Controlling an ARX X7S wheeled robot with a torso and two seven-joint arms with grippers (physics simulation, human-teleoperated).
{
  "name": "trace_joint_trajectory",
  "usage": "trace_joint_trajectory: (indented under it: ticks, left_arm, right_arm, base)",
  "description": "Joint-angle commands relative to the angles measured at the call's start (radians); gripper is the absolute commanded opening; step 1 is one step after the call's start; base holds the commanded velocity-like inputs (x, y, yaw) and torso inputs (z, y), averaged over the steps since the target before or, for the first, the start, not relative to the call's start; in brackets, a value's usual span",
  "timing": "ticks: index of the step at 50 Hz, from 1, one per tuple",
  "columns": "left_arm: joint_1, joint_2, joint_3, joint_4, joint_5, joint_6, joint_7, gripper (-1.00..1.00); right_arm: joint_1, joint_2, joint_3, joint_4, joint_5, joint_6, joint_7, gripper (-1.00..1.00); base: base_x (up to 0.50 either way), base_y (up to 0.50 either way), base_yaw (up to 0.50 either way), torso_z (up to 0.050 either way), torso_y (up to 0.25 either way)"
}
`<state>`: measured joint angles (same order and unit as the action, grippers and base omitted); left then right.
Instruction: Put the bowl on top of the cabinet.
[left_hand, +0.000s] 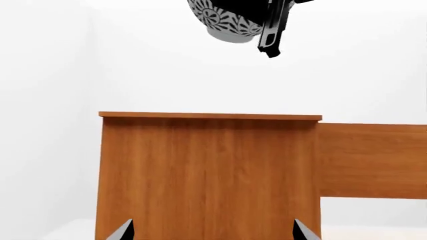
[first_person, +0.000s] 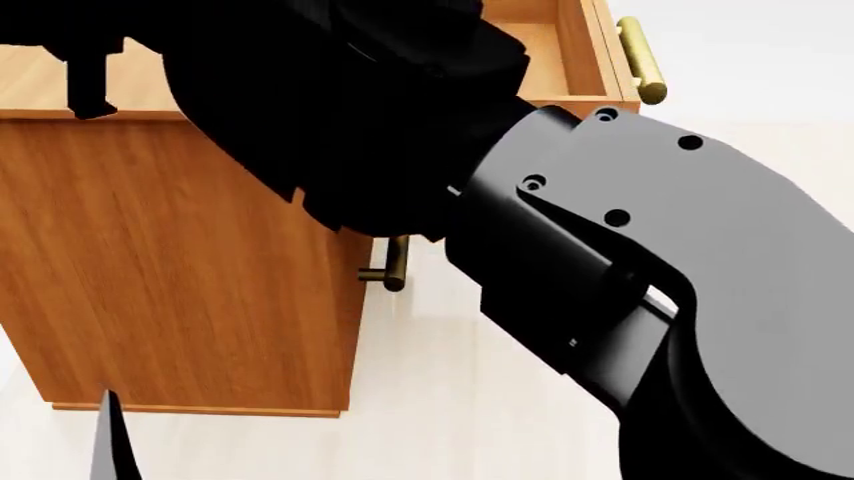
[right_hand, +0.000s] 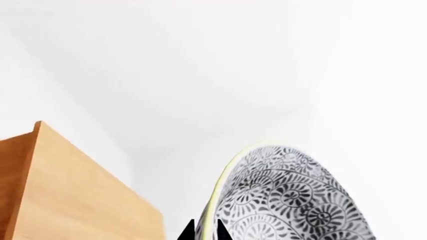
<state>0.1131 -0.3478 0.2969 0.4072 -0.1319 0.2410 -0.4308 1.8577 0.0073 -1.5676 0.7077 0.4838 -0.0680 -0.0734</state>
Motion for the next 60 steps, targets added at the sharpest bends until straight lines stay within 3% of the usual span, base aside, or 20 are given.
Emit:
trace_joint_trajectory:
  ticks: [1,13,19,36,60]
  left_arm:
    - [0.002,0.002,-0.005,-0.012,-0.008,0.023,0.008,1.0]
    - [0.001,-0.001,0.001,-0.01,-0.007,0.021,0.007,1.0]
    - [0.004,-0.003,0.005,-0.004,-0.004,0.018,0.006,1.0]
    - [0.0,-0.003,0.011,-0.009,0.0,0.017,0.0,1.0]
    - [-0.008,-0.009,0.008,-0.009,-0.013,0.01,-0.01,1.0]
  right_arm:
    - [-0.012,-0.007,0.016,-0.002,-0.111,-0.042,-0.079,-1.0]
    - [0.013,-0.007,0.019,0.036,-0.049,-0.077,-0.225,-1.0]
    - [0.03,-0.007,0.021,0.063,-0.003,-0.062,-0.228,-1.0]
    - [-0.114,-0.007,0.013,0.022,-0.047,0.011,-0.481,-1.0]
    - [-0.106,-0.007,0.023,0.031,-0.044,0.015,-0.453,-1.0]
  base:
    - [0.0,0.0,0.0,0.0,0.0]
    - [0.0,0.0,0.0,0.0,0.001]
    - [0.0,0.0,0.0,0.0,0.0]
    - [0.0,0.0,0.0,0.0,0.001]
    - [0.0,0.0,0.0,0.0,0.0]
